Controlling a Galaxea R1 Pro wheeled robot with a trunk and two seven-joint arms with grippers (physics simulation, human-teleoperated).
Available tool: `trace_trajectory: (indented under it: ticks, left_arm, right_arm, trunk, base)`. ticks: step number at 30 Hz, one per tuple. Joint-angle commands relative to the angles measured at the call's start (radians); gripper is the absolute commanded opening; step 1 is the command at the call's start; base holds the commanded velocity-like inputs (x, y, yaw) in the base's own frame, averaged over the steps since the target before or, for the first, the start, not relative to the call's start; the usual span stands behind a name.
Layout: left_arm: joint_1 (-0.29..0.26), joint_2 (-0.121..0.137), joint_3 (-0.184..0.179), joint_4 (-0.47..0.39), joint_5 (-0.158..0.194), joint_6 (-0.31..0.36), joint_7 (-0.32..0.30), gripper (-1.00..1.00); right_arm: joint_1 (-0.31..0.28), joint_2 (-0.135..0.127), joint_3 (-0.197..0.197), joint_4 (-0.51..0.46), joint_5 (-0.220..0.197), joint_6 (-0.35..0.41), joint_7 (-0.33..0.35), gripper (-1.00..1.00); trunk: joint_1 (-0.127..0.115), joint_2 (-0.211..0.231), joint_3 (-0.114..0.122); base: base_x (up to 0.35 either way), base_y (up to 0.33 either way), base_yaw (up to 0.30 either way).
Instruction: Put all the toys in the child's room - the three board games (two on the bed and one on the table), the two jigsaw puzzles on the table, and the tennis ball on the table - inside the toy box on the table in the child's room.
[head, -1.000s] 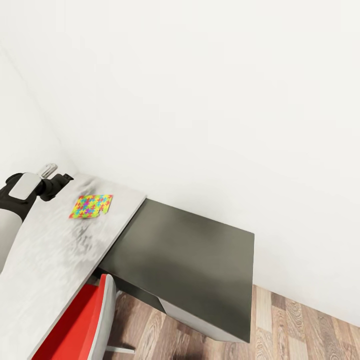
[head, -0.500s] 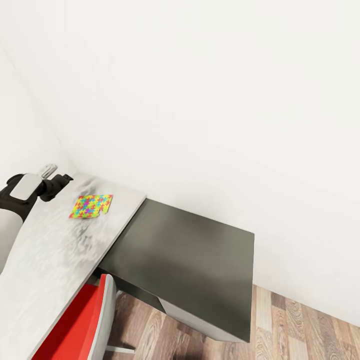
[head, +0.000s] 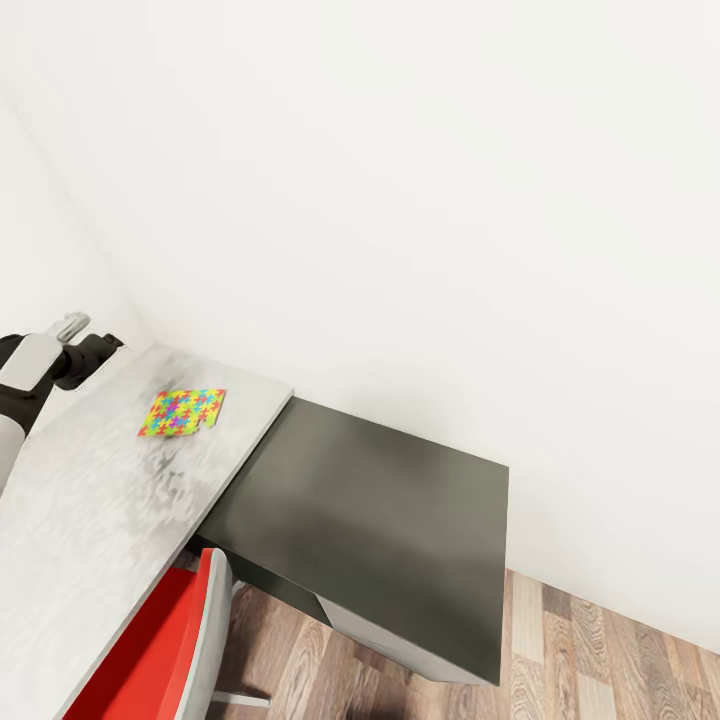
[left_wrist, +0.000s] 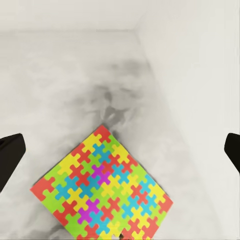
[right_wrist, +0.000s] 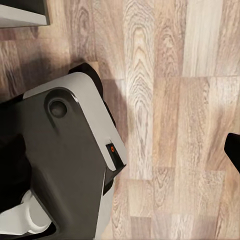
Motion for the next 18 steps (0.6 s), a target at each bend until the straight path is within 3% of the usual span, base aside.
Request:
trace_trajectory:
  ticks: [1, 18]
  left_arm:
    - [-0.007, 0.002, -0.008, -0.002, 0.011, 0.001, 0.009, 1.00]
    - [-0.010, 0.002, -0.008, -0.002, 0.011, 0.001, 0.009, 1.00]
  right_arm:
    - [-0.001, -0.001, 0.008, -0.001, -0.006, -0.005, 0.001, 1.00]
    - [-0.001, -0.001, 0.008, -0.001, -0.006, -0.005, 0.001, 1.00]
  trunk:
    - [0.001, -0.002, -0.002]
    - [0.001, -0.002, -0.002]
  base:
    - [0.000, 0.000, 0.000]
    - [0.000, 0.000, 0.000]
